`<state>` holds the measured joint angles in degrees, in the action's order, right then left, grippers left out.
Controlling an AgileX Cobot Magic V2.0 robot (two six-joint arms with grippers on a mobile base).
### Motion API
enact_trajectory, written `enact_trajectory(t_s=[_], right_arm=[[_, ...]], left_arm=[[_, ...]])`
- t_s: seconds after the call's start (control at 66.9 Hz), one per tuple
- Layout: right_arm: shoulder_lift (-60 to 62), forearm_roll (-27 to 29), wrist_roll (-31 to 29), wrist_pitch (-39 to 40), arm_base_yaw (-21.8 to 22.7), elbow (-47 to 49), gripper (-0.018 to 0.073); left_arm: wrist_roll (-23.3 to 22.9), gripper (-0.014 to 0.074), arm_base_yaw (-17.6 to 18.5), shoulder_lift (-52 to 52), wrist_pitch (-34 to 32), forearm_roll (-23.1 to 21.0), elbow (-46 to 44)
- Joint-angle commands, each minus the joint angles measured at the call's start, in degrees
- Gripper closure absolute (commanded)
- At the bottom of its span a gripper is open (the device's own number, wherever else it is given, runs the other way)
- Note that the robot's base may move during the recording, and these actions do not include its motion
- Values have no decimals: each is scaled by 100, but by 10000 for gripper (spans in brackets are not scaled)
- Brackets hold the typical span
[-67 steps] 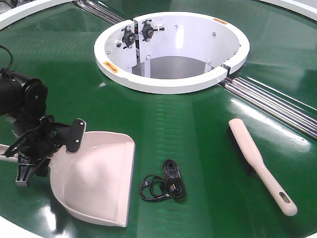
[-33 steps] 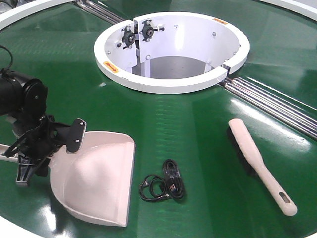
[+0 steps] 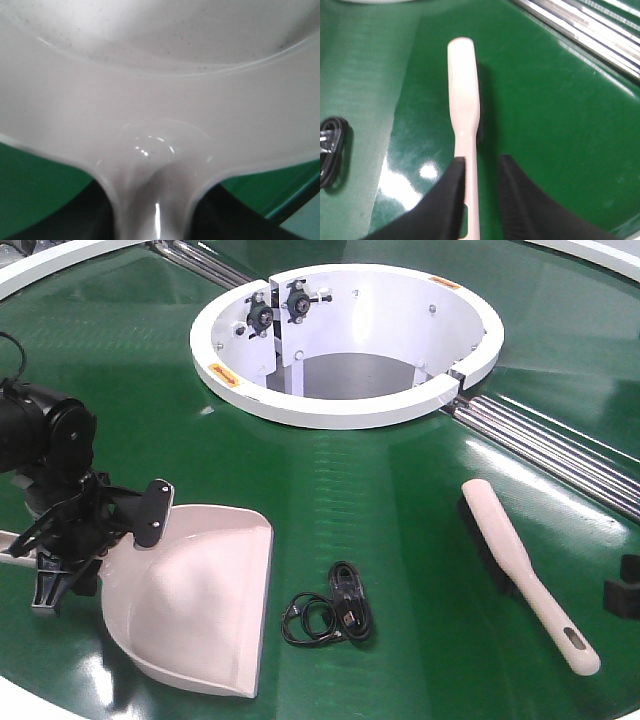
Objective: Clean and inspect green conveyor with broom and dustpan
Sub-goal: 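Lower the right gripper and grasp the cream brush handle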
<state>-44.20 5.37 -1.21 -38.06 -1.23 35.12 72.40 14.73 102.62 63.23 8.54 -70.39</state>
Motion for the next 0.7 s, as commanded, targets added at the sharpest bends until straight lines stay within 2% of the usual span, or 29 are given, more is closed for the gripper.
enact_trajectory(t_s=[0.0,0.09,0.239,0.344,0.464,0.688], right_arm=[[-362,-15,-82,48,22,501,237],[-752,-15,-82,-159,22,830,134],[-1478,111,-109,-503,-64,1370,32],[-2038,54,-340,-860,-377,1728,8],[-2712,-29,-286,-1186,-646,2106,10],[-3840,-157,-48,-1740,-652,2642,10]], left_arm=[[-61,604,53,-214,-69,-21,-159],[-61,604,53,-214,-69,-21,-159],[-61,604,53,-214,-69,-21,-159],[-61,604,53,-214,-69,-21,-159],[-61,604,53,-214,-69,-21,-159],[-61,604,53,-214,-69,-21,-159]])
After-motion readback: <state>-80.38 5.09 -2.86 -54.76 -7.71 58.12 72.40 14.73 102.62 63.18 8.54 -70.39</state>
